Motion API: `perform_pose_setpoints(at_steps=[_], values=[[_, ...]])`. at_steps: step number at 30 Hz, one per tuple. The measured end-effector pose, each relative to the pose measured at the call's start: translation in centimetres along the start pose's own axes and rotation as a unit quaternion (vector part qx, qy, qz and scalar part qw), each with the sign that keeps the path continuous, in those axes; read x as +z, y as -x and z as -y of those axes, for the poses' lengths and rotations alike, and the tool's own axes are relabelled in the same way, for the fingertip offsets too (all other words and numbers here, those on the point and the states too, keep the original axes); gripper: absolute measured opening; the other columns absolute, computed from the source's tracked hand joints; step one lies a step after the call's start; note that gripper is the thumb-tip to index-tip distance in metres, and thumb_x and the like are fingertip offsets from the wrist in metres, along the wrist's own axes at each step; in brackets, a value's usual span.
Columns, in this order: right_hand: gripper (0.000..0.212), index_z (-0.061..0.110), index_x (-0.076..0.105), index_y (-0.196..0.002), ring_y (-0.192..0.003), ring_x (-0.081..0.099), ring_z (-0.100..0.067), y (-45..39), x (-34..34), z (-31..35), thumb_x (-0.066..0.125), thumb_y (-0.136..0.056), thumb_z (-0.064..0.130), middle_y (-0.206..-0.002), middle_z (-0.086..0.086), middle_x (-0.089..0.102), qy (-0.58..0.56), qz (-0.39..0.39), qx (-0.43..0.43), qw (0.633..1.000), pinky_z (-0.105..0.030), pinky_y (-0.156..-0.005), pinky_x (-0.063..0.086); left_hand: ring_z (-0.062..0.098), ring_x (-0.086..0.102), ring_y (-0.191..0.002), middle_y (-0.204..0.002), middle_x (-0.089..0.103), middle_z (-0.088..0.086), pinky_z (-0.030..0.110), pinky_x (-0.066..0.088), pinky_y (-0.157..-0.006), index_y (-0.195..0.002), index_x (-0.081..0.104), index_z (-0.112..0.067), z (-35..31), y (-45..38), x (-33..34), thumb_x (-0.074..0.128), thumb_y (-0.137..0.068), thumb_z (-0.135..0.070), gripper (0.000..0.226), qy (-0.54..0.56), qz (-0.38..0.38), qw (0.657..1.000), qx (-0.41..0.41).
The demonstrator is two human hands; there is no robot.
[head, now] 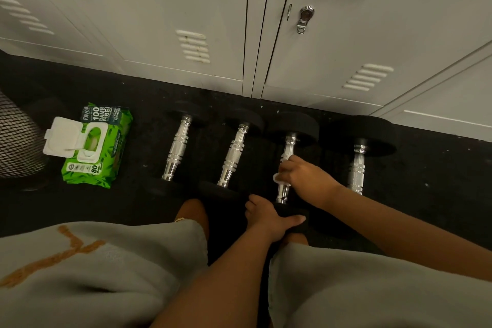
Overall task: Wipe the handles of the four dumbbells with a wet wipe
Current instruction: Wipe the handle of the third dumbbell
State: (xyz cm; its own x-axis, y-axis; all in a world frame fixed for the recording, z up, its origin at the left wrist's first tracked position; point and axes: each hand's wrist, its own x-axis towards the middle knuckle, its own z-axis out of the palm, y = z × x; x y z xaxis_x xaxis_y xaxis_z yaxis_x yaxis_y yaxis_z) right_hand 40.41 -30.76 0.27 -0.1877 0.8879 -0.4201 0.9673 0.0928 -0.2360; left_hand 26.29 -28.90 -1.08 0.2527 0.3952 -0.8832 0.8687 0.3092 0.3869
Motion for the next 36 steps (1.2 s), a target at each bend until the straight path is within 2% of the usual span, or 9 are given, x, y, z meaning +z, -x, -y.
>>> perform_pose_setpoints(at_steps=[6, 10, 14, 19, 23, 26, 31, 34, 36], values=[[0.039, 0.018, 0.054, -0.130, -0.121, 0.042, -0.019, 0.3, 0.7, 0.6, 0.047, -0.094, 0.005, -0.131, -0.003, 0.049, -0.025, 0.026, -0.031, 0.999, -0.027, -0.097, 0.044, 0.032, 0.017, -0.143, -0.155, 0.011, 0.015, 0.042, 0.031, -0.114, -0.148, 0.001, -0.004, 0.1, -0.1, -0.1, 0.081, -0.066, -0.048, 0.123, -0.008, 0.004, 1.000, -0.002], [0.038, 0.013, 0.064, -0.119, -0.112, 0.053, -0.026, 0.0, 1.1, -0.4, 0.057, -0.085, -0.003, -0.119, -0.009, 0.061, -0.042, -0.052, 0.015, 0.998, -0.032, -0.090, 0.050, 0.032, 0.018, -0.143, -0.154, 0.012, 0.015, 0.042, 0.031, -0.114, -0.148, 0.002, -0.004, 0.0, -0.1, 0.0, 0.081, -0.066, -0.048, 0.123, -0.010, 0.000, 1.000, 0.000], [0.031, 0.014, 0.065, -0.117, -0.111, 0.053, -0.023, 0.9, 1.7, 0.8, 0.057, -0.088, 0.005, -0.119, -0.005, 0.064, -0.070, -0.004, -0.030, 0.997, -0.033, -0.090, 0.049, 0.031, 0.022, -0.141, -0.152, 0.015, 0.015, 0.041, 0.033, -0.113, -0.147, 0.006, -0.004, 0.2, -0.2, 0.1, 0.082, -0.065, -0.049, 0.121, -0.013, -0.004, 1.000, 0.001], [0.025, 0.011, 0.068, -0.112, -0.105, 0.060, -0.023, 0.2, 0.7, -0.3, 0.055, -0.091, 0.010, -0.111, -0.009, 0.068, -0.130, -0.022, 0.036, 0.991, -0.033, -0.090, 0.050, 0.031, 0.021, -0.141, -0.153, 0.015, 0.014, 0.043, 0.034, -0.113, -0.148, 0.005, -0.005, 0.3, -0.2, 0.1, 0.083, -0.063, -0.049, 0.123, -0.005, 0.000, 1.000, 0.003], [0.024, 0.014, 0.069, -0.111, -0.102, 0.064, -0.016, 0.1, 0.8, 0.0, 0.058, -0.089, 0.010, -0.114, -0.005, 0.066, -0.140, 0.050, 0.012, 0.989, -0.028, -0.090, 0.052, 0.031, 0.021, -0.142, -0.153, 0.014, 0.014, 0.043, 0.034, -0.112, -0.148, 0.004, -0.007, 0.3, -0.3, -0.1, 0.082, -0.064, -0.048, 0.122, -0.001, 0.003, 1.000, 0.001], [0.023, 0.013, 0.069, -0.110, -0.104, 0.063, -0.018, 0.0, 0.7, 0.0, 0.058, -0.090, 0.012, -0.113, -0.006, 0.067, -0.147, 0.026, 0.024, 0.989, -0.029, -0.092, 0.051, 0.031, 0.020, -0.142, -0.154, 0.013, 0.014, 0.044, 0.033, -0.113, -0.148, 0.004, -0.006, 0.3, -0.3, 0.0, 0.082, -0.064, -0.049, 0.122, -0.005, 0.002, 1.000, 0.003], [0.026, 0.010, 0.069, -0.110, -0.114, 0.058, -0.017, 0.9, -0.1, 0.7, 0.050, -0.095, 0.019, -0.118, -0.009, 0.063, -0.157, 0.033, -0.002, 0.987, -0.006, -0.090, 0.032, 0.032, 0.020, -0.142, -0.154, 0.013, 0.014, 0.043, 0.032, -0.114, -0.148, 0.003, -0.006, 0.4, -0.3, -0.1, 0.082, -0.065, -0.048, 0.122, -0.007, 0.001, 1.000, 0.003], [0.029, 0.012, 0.066, -0.115, -0.110, 0.058, -0.020, 0.5, -1.0, -0.3, 0.046, -0.097, 0.023, -0.119, -0.010, 0.060, -0.125, 0.030, -0.026, 0.991, -0.021, -0.093, 0.046, 0.032, 0.020, -0.142, -0.153, 0.014, 0.015, 0.044, 0.031, -0.114, -0.148, 0.003, -0.005, 0.3, -0.3, -0.1, 0.082, -0.064, -0.048, 0.123, -0.003, 0.002, 1.000, 0.005], [0.030, 0.014, 0.061, -0.122, -0.117, 0.053, -0.020, -0.2, -1.2, -1.6, 0.046, -0.097, 0.022, -0.124, -0.008, 0.056, -0.090, -0.016, 0.008, 0.996, -0.029, -0.098, 0.045, 0.032, 0.021, -0.141, -0.153, 0.015, 0.015, 0.044, 0.031, -0.114, -0.147, 0.004, -0.004, 0.3, -0.3, -0.1, 0.083, -0.064, -0.047, 0.123, -0.002, 0.002, 1.000, 0.005]])
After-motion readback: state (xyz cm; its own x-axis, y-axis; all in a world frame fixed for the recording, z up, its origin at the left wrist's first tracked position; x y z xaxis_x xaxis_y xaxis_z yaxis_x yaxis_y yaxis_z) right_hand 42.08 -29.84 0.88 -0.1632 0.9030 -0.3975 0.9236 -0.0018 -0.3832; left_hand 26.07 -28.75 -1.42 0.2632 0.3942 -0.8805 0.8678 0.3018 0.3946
